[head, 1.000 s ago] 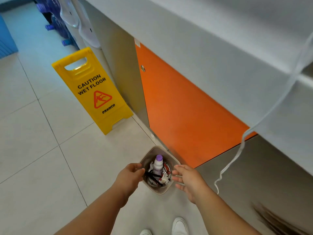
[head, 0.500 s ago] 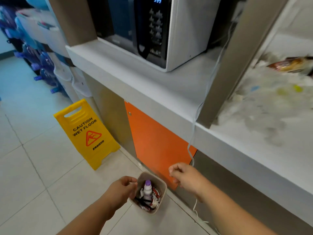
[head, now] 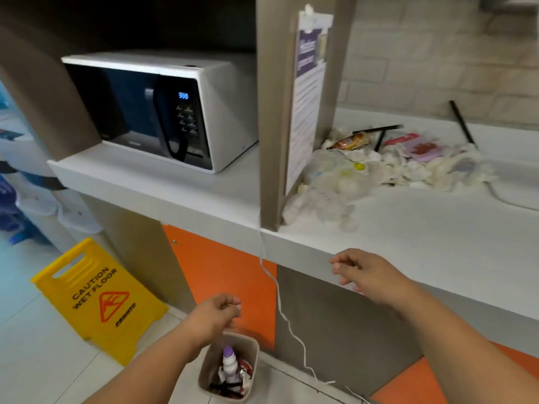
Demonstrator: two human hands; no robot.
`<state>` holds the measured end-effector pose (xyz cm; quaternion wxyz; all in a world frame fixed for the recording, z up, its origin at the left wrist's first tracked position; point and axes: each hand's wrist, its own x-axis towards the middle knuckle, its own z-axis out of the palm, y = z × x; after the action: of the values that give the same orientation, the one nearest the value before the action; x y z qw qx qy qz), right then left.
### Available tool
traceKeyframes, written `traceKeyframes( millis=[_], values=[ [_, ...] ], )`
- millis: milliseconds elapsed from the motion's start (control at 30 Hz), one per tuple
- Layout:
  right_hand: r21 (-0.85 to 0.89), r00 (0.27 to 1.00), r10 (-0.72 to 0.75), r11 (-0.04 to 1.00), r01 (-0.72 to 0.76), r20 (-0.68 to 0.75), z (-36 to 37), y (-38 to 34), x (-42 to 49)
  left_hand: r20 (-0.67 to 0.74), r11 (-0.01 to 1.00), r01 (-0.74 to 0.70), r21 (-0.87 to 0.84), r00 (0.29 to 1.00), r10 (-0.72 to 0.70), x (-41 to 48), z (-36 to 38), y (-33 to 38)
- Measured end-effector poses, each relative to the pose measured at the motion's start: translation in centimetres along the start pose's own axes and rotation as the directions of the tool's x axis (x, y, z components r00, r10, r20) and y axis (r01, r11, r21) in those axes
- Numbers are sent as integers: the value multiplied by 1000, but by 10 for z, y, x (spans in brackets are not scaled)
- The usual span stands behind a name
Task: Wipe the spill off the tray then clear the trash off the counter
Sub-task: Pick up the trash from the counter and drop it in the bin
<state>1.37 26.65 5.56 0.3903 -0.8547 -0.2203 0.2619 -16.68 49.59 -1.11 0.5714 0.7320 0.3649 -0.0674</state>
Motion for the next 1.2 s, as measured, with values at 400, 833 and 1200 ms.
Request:
traceKeyframes(
  millis=[400,833,1200],
  values=[
    [70,986,67,996,-57,-155,-126,77,-26,73,944,-328,44,943,325,1,112,129],
    [143,893,79,990,-17,-444,-290,175,-40,178,897,-439,45,887,425,13,273,239],
    [-208,618,-104,973,-98,-779,-354,248,-59,255,888,-449,93,873,415,27,342,276]
  ],
)
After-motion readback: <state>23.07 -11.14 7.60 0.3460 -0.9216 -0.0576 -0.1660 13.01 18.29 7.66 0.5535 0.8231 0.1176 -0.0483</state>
